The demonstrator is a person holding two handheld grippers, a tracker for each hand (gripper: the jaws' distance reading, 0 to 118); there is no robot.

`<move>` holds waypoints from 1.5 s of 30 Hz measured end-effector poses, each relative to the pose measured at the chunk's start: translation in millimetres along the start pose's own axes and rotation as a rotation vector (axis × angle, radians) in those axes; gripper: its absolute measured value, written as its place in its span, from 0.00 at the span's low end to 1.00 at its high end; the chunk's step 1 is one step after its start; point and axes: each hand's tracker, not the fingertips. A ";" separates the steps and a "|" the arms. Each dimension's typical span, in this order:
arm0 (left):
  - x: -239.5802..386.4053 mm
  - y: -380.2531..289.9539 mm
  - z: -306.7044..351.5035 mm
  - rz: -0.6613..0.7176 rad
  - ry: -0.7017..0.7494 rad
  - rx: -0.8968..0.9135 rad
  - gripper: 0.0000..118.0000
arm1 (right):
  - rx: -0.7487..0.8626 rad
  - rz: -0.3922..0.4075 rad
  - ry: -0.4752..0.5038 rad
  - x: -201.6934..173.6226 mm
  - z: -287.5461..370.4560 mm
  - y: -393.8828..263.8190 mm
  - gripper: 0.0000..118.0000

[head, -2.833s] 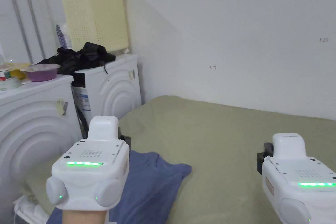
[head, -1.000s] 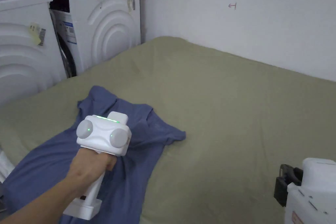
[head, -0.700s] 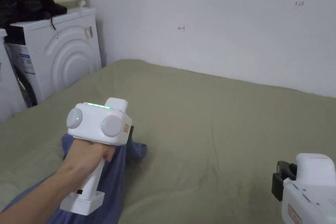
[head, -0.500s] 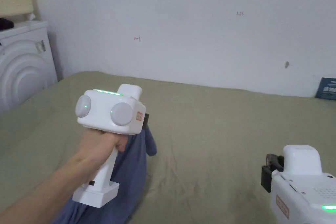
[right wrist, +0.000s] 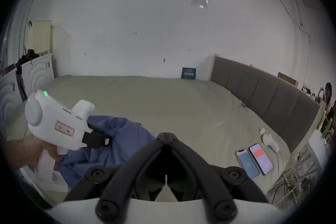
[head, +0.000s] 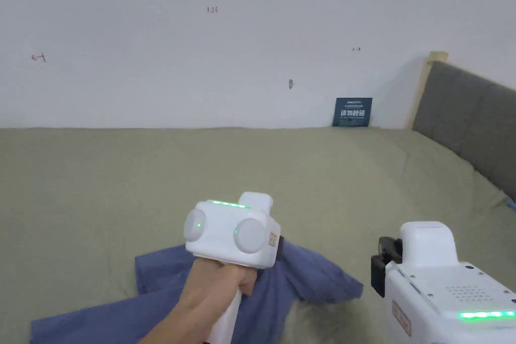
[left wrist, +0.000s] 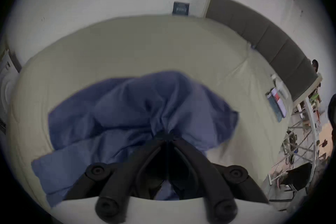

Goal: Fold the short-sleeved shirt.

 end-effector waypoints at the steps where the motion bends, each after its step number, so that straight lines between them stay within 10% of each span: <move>1: -0.3 -6.4 -20.0 0.009 0.008 -0.042 0.23 | -0.011 -0.002 -0.003 1.3 -2.6 -2.9 0.00; 3: -4.1 -21.5 -55.4 0.031 0.025 -0.115 0.93 | -0.045 -0.005 -0.007 4.8 -15.3 -13.3 0.00; 4: -5.8 -27.2 -64.8 0.035 0.029 -0.124 1.00 | -0.056 -0.009 -0.006 6.0 -20.0 -17.0 0.00; 7: -18.9 -35.5 -70.1 0.050 0.003 -0.110 0.84 | -0.083 -0.013 -0.001 6.8 -30.3 -25.9 0.00; 14: -62.4 -55.1 46.1 0.049 0.122 0.149 0.01 | -0.070 -0.027 0.027 -4.0 -12.6 -25.8 0.00; 28: -164.1 -201.3 325.1 0.155 0.613 0.586 0.01 | 0.073 -0.014 0.109 -56.8 41.4 -23.9 0.00; 42: -263.2 -176.1 193.3 0.340 0.360 0.161 0.01 | 0.004 0.018 0.137 -82.5 2.7 -34.6 0.00; 43: -273.8 -172.7 170.4 0.369 0.363 0.115 0.06 | -0.005 0.020 0.136 -82.5 -3.5 -37.3 0.00; 45: -291.5 -166.3 123.6 0.368 0.353 -0.007 0.67 | -0.040 0.031 0.129 -83.5 -18.0 -44.1 0.00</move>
